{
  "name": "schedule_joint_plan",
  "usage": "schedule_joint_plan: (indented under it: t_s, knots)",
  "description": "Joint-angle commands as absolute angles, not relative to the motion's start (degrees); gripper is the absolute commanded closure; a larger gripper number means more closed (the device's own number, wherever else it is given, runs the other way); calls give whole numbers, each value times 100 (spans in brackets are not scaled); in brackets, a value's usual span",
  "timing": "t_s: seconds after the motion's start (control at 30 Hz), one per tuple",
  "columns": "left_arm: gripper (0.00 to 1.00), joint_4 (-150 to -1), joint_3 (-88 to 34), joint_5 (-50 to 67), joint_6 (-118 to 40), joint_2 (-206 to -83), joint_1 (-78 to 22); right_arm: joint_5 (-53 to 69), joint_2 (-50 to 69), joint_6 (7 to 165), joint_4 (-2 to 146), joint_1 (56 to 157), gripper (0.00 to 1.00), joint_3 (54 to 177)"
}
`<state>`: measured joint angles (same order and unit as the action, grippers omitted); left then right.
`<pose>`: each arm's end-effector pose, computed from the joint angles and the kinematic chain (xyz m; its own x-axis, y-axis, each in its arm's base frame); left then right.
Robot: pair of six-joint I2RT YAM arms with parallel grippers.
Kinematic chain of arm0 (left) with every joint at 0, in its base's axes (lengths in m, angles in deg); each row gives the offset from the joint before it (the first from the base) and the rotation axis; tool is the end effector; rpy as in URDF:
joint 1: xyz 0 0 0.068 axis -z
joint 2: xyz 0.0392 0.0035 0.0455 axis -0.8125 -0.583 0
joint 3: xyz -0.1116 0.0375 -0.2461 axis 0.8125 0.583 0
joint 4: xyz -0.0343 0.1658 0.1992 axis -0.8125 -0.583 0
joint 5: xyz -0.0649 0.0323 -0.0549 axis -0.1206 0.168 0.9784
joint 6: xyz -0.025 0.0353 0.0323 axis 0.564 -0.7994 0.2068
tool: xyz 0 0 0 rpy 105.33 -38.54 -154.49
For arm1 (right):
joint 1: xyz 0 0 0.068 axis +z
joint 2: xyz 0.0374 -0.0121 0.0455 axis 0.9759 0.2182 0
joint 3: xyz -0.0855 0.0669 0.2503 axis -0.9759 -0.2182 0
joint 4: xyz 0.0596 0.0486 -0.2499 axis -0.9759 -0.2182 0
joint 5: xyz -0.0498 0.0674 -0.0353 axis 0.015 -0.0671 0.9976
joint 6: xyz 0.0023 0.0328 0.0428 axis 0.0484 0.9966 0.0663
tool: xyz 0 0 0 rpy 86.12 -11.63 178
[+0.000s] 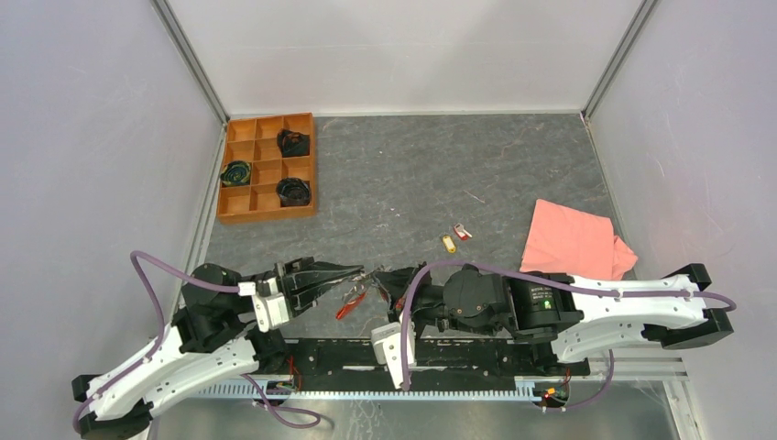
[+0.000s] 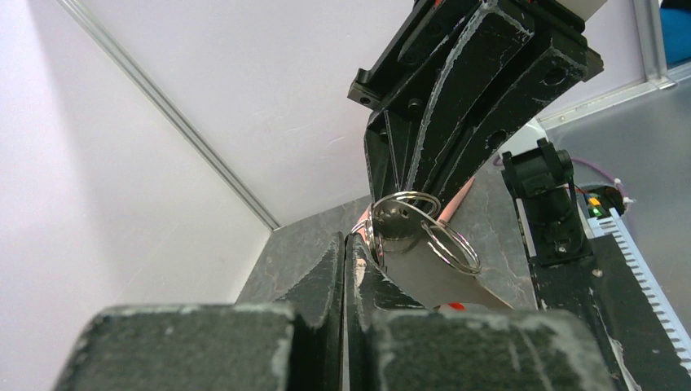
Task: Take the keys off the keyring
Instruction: Remove the key from the keyring.
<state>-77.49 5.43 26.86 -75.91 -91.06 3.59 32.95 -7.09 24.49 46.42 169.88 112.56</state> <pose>0.0354 -0.0864 0.3773 0.5721 -0.1852 -0.7990 0.8167 0.2183 0.5341 0.0004 0.2430 0.4120 0.7970 -0.3777 -0.4714 -0.5439 -0.1093 -0.8320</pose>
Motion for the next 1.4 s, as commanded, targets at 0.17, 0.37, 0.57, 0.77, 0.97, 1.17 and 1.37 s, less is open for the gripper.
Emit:
schedule_joint_plan:
  t_s: [0.17,0.37,0.57,0.77,0.97,1.17,1.37]
  knots:
    - [98,-6798,733,2541,-7149,-9009,358,3582,-792,2325,4757,17130,100,11575]
    - [98,-6671,834,2359,-6958,-9015,358,3776,-862,2188,4931,17329,100,11551]
    - [98,-6612,885,2110,-6764,-9059,358,4079,-937,2055,5113,17534,100,11466]
    - [98,-6427,931,1849,-6546,-9129,358,4206,-936,2063,5203,17621,100,11359]
    - [98,-5764,1180,1176,-5985,-9138,354,4306,-851,2163,5297,17630,100,11155]
    - [98,-5115,1413,590,-5242,-9236,357,4347,-802,2190,5407,17634,100,11054]
    - [98,-4710,1484,157,-4566,-9400,357,4469,-753,2182,5444,17626,100,10969]
